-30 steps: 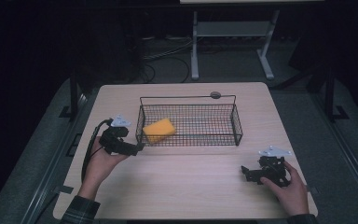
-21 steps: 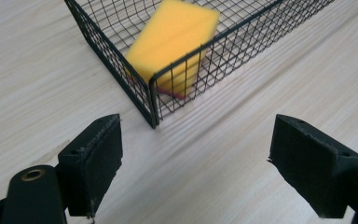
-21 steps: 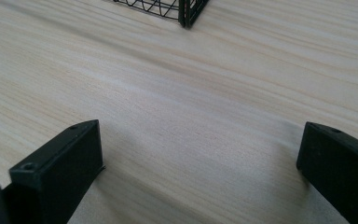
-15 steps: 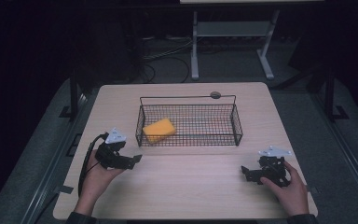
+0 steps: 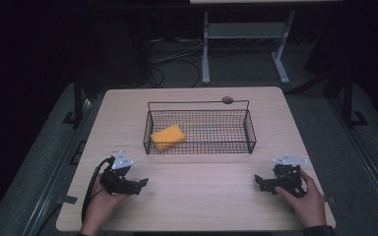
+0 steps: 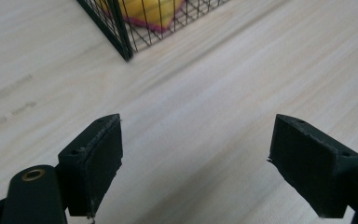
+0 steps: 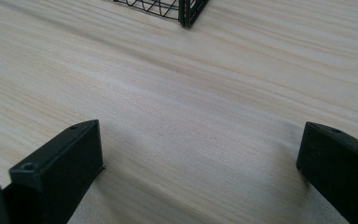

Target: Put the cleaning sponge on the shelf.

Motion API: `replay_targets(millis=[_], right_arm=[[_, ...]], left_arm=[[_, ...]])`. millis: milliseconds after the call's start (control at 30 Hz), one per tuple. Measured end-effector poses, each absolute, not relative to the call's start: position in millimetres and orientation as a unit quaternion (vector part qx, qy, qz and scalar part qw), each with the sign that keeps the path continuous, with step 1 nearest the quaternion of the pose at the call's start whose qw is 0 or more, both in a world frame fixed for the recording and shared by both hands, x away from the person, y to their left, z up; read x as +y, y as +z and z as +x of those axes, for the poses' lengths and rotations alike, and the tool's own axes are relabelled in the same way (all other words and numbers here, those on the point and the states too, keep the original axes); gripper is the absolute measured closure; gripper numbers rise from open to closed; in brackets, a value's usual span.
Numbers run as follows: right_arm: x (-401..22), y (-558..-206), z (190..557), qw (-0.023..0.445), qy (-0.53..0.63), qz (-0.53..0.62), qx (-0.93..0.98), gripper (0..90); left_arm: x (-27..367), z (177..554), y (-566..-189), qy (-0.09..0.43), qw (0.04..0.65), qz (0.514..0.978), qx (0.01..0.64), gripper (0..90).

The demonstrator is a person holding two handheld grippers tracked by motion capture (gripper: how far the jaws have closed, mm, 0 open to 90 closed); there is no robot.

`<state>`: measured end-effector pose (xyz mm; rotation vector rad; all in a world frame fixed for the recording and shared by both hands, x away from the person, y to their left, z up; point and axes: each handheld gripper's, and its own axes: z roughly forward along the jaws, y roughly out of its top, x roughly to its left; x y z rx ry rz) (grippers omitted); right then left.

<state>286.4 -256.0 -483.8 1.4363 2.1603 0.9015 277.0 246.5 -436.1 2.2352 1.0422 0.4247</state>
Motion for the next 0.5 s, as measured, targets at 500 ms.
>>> replay_targets(millis=[500], right_arm=[[-256, -484, 286, 0.196, 0.322, 0.513, 0.771, 0.0]], left_arm=[[245, 271, -462, 0.140, 0.287, 0.859, 0.400, 15.5]])
